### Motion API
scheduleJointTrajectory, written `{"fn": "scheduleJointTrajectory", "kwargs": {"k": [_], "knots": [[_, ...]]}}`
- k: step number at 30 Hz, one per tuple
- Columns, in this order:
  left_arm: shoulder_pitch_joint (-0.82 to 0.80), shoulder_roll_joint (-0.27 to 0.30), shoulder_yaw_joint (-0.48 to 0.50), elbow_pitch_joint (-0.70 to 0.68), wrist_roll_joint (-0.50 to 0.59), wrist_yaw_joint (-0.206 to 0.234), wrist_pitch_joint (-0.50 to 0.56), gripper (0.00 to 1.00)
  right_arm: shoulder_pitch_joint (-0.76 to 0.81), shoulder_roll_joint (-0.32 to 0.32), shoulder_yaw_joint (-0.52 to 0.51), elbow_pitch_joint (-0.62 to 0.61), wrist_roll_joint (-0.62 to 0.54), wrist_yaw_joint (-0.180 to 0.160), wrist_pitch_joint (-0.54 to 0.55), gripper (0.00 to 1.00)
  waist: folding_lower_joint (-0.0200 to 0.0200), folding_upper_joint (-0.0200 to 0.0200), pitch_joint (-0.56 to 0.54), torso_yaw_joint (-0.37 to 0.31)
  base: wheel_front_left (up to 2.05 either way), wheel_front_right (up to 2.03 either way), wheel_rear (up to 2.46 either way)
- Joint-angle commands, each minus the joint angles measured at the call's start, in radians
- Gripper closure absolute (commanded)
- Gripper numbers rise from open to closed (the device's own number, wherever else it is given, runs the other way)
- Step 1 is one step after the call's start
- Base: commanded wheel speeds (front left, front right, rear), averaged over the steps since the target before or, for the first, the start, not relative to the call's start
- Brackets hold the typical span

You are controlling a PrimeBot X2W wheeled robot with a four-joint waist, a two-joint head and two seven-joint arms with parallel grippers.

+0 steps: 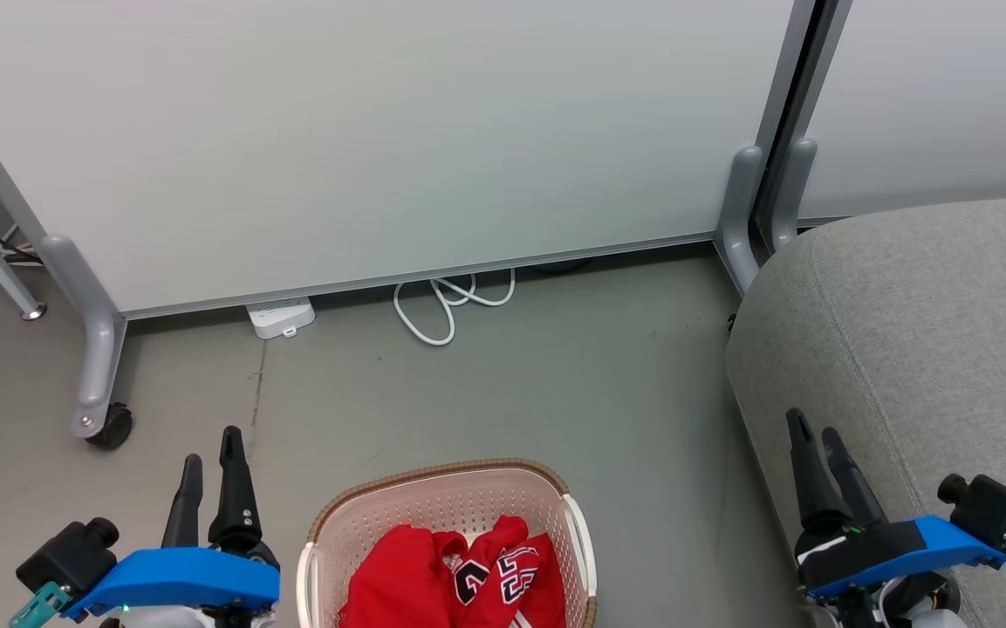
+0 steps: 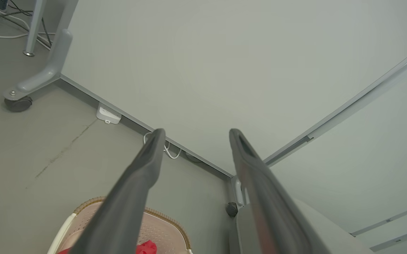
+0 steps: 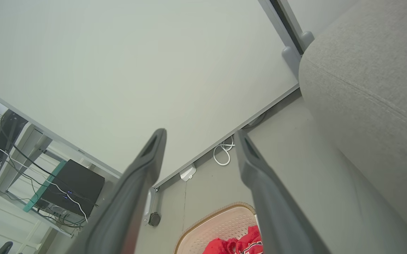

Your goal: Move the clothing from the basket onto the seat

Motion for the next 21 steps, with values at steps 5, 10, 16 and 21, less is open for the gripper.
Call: {"fn": "scheduleJointTrajectory", "kwargs": {"k": [5, 10, 16, 21], "knots": [[-0.003, 0.009, -0.011, -0.004, 0.089, -0.001, -0.022, 0.0, -0.031, -0.008, 0.011, -0.001, -0.09, 0.001, -0.023, 0.0, -0.0001, -0.0001, -0.001, 0.001, 0.0, 0.0, 0.0], [-0.001, 0.009, -0.017, 0.004, 0.151, -0.006, -0.036, 0.0, -0.034, -0.009, 0.016, 0.006, -0.157, 0.002, -0.037, 0.0, -0.0001, -0.0001, -0.001, 0.001, 0.0, 0.0, 0.0], [0.0, 0.009, -0.02, 0.01, 0.215, -0.007, -0.052, 0.0, -0.038, -0.009, 0.023, 0.014, -0.228, 0.002, -0.052, 0.0, -0.0001, -0.0001, -0.001, 0.001, 0.0, 0.0, 0.0], [0.0, 0.01, -0.023, 0.016, 0.261, -0.008, -0.065, 0.0, -0.041, -0.01, 0.026, 0.019, -0.282, 0.002, -0.059, 0.0, -0.0001, -0.0001, -0.001, 0.001, 0.0, 0.0, 0.0]]}}
